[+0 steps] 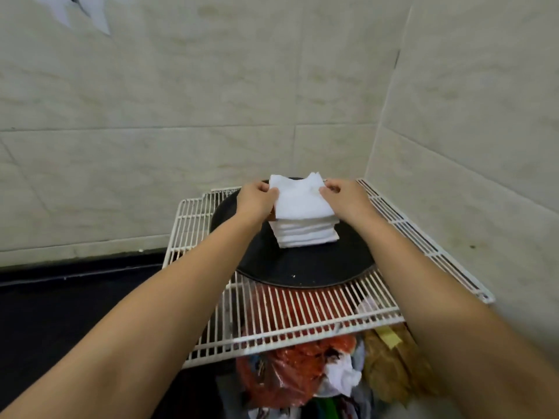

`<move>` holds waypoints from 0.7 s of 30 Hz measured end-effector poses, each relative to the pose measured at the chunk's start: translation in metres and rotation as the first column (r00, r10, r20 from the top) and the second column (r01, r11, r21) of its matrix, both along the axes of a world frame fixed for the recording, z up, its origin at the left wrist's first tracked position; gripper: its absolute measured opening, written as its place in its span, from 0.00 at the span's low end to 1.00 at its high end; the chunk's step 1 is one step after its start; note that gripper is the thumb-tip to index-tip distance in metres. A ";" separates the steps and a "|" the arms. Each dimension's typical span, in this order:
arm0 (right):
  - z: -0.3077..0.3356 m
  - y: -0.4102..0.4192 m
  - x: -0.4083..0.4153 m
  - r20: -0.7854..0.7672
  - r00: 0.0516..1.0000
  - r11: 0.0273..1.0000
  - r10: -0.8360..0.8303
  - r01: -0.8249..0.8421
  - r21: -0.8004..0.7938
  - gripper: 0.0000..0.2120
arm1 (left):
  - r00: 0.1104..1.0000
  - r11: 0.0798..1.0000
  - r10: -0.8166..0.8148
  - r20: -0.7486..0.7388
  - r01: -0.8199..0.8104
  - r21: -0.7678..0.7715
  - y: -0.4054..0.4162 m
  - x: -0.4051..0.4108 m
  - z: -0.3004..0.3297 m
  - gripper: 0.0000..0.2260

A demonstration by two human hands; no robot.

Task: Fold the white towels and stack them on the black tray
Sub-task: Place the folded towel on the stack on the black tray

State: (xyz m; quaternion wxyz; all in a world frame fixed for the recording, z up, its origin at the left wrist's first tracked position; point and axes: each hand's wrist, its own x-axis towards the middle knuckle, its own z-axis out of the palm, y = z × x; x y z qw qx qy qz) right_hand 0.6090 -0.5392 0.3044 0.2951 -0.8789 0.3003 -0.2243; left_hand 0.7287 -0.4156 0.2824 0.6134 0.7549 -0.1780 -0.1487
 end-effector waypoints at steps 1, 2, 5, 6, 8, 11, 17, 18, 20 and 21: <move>-0.006 -0.002 0.001 -0.011 1.000 1.000 0.001 -0.001 0.005 0.15 | 1.000 0.999 0.013 0.028 -0.014 0.034 -0.001 0.001 -0.006 0.12; -0.011 -0.005 0.003 -0.017 1.000 1.000 -0.001 0.001 0.006 0.15 | 0.998 0.997 0.024 0.062 -0.028 0.068 0.000 0.000 -0.010 0.11; -0.013 -0.005 0.003 -0.017 1.000 1.000 -0.019 0.020 0.019 0.15 | 0.994 0.997 0.017 0.105 -0.025 0.074 0.002 -0.003 -0.014 0.06; -0.011 -0.004 0.003 -0.015 0.999 0.999 -0.037 0.038 0.018 0.15 | 0.996 0.998 0.006 0.092 -0.011 0.054 0.004 -0.003 -0.012 0.06; -0.004 0.002 0.002 0.003 0.997 0.996 -0.078 0.078 -0.049 0.20 | 0.998 1.000 -0.009 0.057 0.007 0.028 0.015 -0.002 -0.007 0.09; 0.015 0.030 0.007 0.021 0.998 0.977 -0.064 0.067 -0.203 0.21 | 0.998 1.000 0.014 0.069 -0.014 0.012 0.051 0.000 0.003 0.09; 0.023 0.170 0.044 -0.044 0.977 0.927 0.208 -0.211 -0.309 0.18 | 0.970 0.990 0.075 0.232 -0.100 0.096 0.214 0.002 0.014 0.08; 0.018 0.203 0.051 -0.073 0.965 0.913 0.250 -0.260 -0.315 0.19 | 0.960 0.983 0.083 0.267 -0.123 0.137 0.251 0.002 0.013 0.08; 0.005 0.274 0.065 -0.119 0.935 0.880 0.333 -0.354 -0.318 0.19 | 0.936 0.958 0.120 0.330 -0.196 0.209 0.329 -0.001 0.009 0.07; -0.002 0.312 0.070 -0.131 0.916 0.860 0.380 -0.402 -0.315 0.19 | 0.922 0.938 0.145 0.358 -0.243 0.246 0.370 -0.004 0.006 0.07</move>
